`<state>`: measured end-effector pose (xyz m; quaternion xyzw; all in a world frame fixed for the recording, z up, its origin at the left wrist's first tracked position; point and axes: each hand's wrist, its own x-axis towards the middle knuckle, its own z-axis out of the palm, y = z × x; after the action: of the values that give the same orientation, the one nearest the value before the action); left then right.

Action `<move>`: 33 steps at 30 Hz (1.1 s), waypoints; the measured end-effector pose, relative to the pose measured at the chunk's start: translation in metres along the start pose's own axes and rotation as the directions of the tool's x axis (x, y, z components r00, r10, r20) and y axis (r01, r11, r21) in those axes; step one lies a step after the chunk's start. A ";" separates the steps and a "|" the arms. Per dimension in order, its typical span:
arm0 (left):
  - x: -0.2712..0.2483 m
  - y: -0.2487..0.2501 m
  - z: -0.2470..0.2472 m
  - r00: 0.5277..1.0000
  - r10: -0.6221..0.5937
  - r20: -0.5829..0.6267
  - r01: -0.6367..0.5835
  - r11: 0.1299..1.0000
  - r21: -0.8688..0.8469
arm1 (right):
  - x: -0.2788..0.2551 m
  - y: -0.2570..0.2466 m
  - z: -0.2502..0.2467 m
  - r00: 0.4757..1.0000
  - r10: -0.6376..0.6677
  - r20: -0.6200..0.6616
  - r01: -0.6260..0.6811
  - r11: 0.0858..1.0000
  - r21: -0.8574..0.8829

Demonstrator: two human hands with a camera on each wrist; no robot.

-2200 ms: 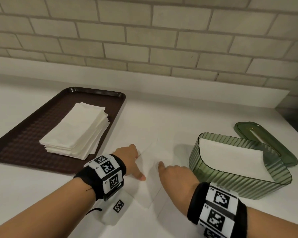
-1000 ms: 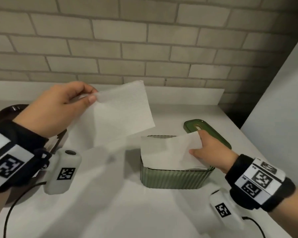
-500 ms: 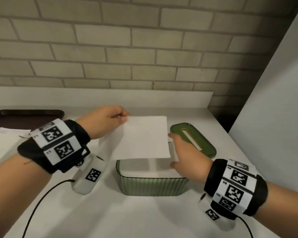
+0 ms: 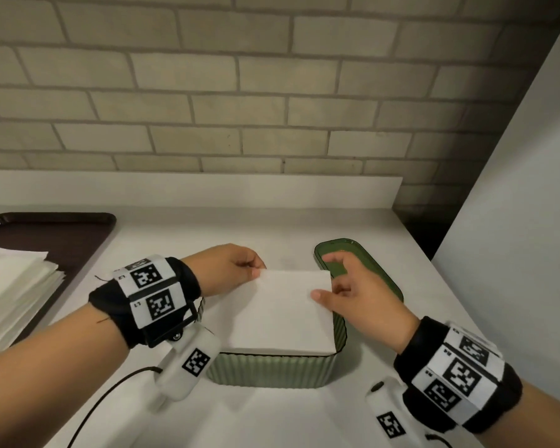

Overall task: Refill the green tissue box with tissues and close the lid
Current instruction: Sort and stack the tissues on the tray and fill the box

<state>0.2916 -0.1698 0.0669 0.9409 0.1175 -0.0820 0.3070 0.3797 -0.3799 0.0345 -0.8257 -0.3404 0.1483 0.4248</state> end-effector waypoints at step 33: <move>-0.014 0.012 0.037 0.930 -0.165 0.328 -0.144 0.658 0.739 | 0.021 -0.027 0.040 0.736 0.091 0.671 0.468 0.648 -0.601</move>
<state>0.2786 -0.2034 0.0474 0.9493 0.0190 -0.2994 -0.0940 0.3616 -0.3307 0.0335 -0.7751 -0.5854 0.2245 -0.0784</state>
